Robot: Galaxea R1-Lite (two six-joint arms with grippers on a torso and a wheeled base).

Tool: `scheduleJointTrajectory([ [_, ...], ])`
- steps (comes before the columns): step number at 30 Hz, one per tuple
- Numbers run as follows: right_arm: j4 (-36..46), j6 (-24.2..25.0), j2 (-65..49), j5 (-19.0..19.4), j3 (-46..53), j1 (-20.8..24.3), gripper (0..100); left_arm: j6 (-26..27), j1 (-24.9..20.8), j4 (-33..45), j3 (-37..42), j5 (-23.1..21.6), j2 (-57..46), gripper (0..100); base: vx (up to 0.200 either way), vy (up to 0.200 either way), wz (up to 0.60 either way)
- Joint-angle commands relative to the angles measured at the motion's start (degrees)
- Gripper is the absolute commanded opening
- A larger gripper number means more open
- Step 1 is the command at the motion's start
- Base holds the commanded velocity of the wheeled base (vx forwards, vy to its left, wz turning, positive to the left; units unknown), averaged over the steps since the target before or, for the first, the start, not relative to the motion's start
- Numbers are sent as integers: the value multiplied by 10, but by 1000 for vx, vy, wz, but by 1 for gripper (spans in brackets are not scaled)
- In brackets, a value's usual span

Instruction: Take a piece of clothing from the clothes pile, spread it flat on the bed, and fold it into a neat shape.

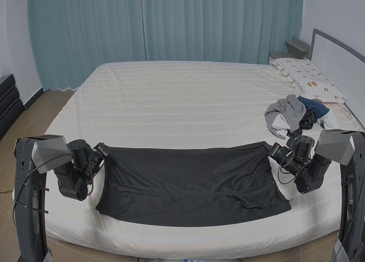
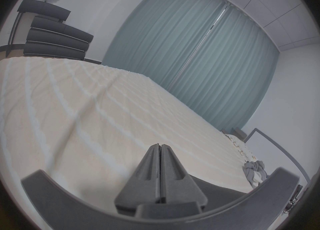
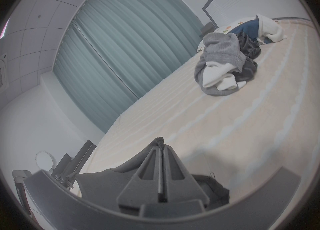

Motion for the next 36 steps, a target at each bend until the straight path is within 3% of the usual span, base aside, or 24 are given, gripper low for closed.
scheduleJointTrajectory([
  [1, -1, -2, -29, 11, 47, -3, 0, 4, 2, -3, 46, -2, -8, 0, 0, 0, 0],
  [9, -2, -5, -75, 47, 130, -10, 0, 37, 0, -50, 130, -11, -31, 0, 0, 0, 0],
  [10, -21, -21, -81, 61, 175, -14, 0, 69, 0, -60, 174, -13, -28, 0, 0, 0, 0],
  [12, -45, -32, -77, 74, 207, -16, 0, 76, -1, -70, 197, -14, -28, 0, 0, 0, 0],
  [20, -85, -43, -50, 81, 261, -20, 0, 78, -2, -70, 263, -54, -39, 0, 0, 0, 0],
  [22, -85, -59, -44, 83, 287, -30, 0, 80, -2, -70, 316, -95, -64, 0, 0, 0, 0],
  [36, -86, -60, -43, 104, 312, -41, 0, 80, 2, -70, 349, -100, -93, 0, 0, 0, 0],
])
